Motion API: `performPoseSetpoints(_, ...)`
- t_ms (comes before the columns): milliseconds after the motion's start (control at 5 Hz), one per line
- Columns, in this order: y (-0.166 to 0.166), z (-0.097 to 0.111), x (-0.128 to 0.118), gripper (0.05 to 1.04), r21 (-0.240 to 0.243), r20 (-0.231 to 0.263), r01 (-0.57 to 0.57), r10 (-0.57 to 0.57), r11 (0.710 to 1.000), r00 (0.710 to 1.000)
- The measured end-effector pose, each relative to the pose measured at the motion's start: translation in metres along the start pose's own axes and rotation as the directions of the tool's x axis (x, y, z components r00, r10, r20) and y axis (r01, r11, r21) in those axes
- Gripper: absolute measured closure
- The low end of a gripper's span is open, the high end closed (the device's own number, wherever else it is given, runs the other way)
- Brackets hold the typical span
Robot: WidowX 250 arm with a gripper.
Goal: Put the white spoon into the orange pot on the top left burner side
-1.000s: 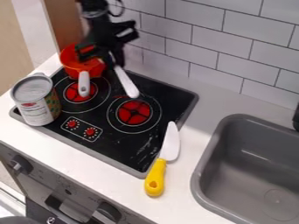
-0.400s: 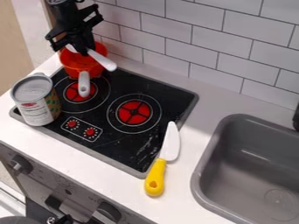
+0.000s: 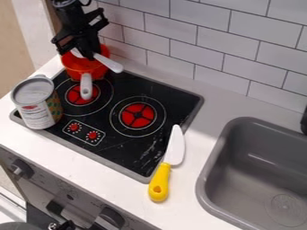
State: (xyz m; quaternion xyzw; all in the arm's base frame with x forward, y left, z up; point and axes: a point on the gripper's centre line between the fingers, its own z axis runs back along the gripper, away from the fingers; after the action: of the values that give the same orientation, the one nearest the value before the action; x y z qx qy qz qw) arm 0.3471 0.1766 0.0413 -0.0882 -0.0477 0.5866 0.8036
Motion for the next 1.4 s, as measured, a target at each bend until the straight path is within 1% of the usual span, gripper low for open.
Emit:
performPoseSetpoints(200,-0.002,-0.008,0.003,0.986,0.025,-0.033,-0.006,0.006,1.0,0.999)
performPoseSetpoints(400,-0.003,-0.01,0.003,0.964,0.029,-0.042,0.009,-0.008,1.0,0.999)
performPoseSetpoints(600,-0.003,-0.012,0.002,0.788,0.038,-0.06,0.025,-0.022,0.999,0.998)
performPoseSetpoints(800,-0.004,-0.008,0.004,0.524,0.047,-0.064,0.031,-0.028,0.998,0.998)
performPoseSetpoints(1000,-0.003,-0.007,0.003,0.234,0.053,-0.073,0.043,-0.039,0.998,0.997)
performPoseSetpoints(1200,0.0,-0.005,0.004,0.077,0.048,-0.081,0.054,-0.05,0.997,0.995)
performPoseSetpoints(1400,0.004,0.008,-0.003,0.083,0.028,0.011,0.121,-0.122,0.992,0.993)
